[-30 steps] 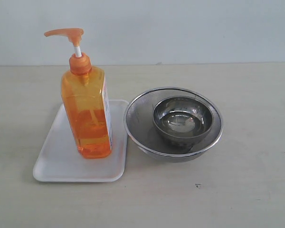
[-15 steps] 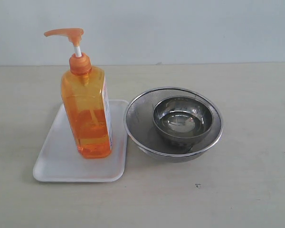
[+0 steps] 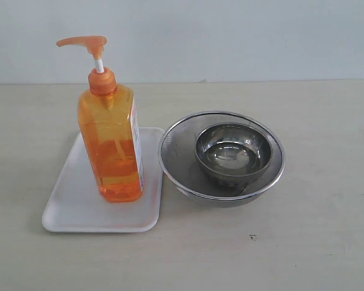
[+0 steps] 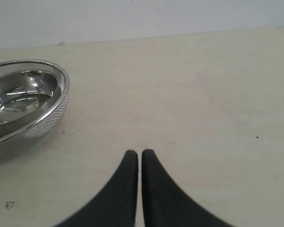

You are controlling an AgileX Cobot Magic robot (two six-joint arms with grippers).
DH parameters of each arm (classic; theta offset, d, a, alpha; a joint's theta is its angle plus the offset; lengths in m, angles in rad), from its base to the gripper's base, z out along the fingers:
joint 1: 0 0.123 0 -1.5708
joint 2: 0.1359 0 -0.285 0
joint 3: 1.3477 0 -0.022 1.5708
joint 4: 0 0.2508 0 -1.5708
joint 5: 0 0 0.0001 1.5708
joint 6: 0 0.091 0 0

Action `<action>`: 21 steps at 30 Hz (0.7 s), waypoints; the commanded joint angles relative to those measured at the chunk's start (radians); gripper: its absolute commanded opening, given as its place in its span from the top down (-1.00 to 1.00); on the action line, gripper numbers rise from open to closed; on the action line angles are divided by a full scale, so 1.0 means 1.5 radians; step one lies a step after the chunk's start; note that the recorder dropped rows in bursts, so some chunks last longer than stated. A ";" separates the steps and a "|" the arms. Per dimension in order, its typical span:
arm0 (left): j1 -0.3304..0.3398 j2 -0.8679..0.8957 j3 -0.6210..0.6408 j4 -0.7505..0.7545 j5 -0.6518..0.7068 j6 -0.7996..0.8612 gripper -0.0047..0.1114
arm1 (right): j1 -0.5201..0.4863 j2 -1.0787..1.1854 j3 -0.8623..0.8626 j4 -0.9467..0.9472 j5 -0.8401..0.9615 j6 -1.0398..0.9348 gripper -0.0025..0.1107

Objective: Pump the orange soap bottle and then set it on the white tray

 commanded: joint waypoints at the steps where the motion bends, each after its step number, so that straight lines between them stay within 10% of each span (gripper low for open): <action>1: -0.003 -0.002 0.002 0.014 -0.013 -0.039 0.84 | 0.000 -0.003 0.000 -0.002 -0.003 -0.002 0.96; 6: -0.003 -0.002 0.002 -0.029 -0.038 0.037 0.84 | 0.000 -0.003 0.000 -0.002 -0.003 -0.002 0.96; 9: -0.003 -0.002 0.002 -0.414 0.049 0.422 0.84 | 0.000 -0.003 0.000 -0.002 -0.003 -0.002 0.96; 11: -0.003 -0.002 0.002 -0.440 0.125 0.585 0.84 | 0.000 -0.003 0.000 -0.002 -0.003 -0.002 0.96; 21: -0.003 -0.002 0.002 -0.428 0.373 0.626 0.84 | 0.000 -0.003 0.000 -0.002 -0.003 -0.002 0.96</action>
